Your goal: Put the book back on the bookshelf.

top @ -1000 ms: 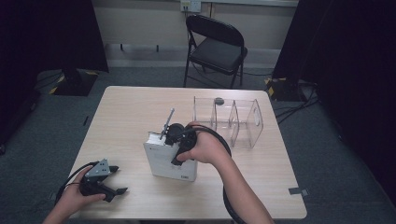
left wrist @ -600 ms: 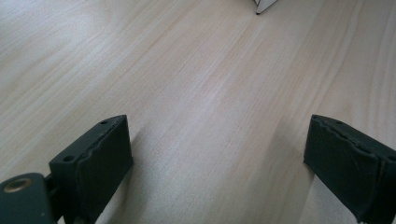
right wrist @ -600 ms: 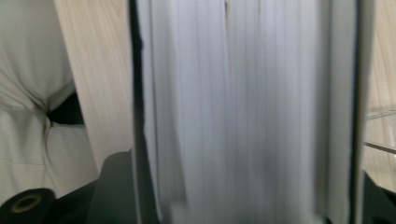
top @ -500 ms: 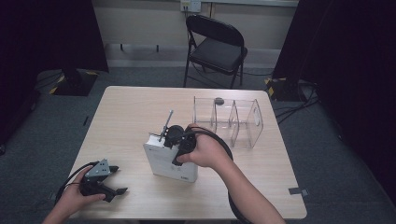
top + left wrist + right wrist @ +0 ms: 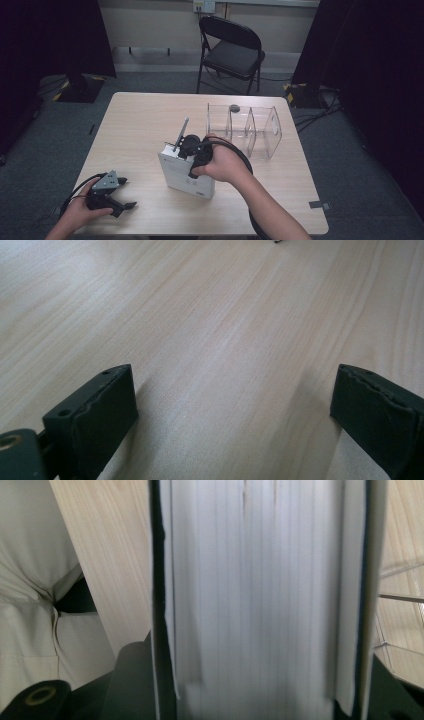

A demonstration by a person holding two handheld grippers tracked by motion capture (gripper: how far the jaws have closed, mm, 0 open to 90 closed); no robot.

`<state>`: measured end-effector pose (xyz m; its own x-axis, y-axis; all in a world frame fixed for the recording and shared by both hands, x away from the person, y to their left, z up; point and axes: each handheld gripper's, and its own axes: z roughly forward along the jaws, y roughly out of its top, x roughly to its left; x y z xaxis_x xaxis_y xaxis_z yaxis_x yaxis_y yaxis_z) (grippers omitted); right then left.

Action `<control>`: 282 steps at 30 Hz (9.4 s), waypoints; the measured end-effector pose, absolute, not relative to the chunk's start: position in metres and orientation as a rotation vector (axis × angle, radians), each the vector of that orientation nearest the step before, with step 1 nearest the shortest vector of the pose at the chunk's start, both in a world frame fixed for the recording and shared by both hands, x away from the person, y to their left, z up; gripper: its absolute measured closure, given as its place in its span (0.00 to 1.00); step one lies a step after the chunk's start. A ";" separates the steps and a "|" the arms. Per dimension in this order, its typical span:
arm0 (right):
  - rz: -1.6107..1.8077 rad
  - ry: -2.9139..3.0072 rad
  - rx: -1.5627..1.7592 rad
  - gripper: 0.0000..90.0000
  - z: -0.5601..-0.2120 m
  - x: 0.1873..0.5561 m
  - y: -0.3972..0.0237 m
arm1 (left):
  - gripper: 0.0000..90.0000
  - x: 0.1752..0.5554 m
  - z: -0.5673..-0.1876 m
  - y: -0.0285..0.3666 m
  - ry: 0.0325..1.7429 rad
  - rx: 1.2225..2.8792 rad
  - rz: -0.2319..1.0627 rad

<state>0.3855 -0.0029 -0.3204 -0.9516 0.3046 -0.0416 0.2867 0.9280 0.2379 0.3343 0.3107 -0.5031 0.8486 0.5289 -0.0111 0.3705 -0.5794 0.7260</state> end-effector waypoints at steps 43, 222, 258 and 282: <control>0.401 2.981 0.648 0.58 -0.298 0.383 -0.041 | 0.03 0.334 -0.503 0.310 0.654 2.253 0.260; 0.337 2.390 1.727 0.58 -0.268 0.445 -0.223 | 0.00 0.335 -0.503 0.308 0.636 2.275 0.250; 0.356 2.240 1.833 0.58 -0.279 0.474 -0.221 | 0.00 0.335 -0.503 0.308 0.635 2.275 0.250; 0.394 2.194 1.826 0.58 -0.287 0.500 -0.210 | 0.00 0.336 -0.503 0.309 0.633 2.276 0.252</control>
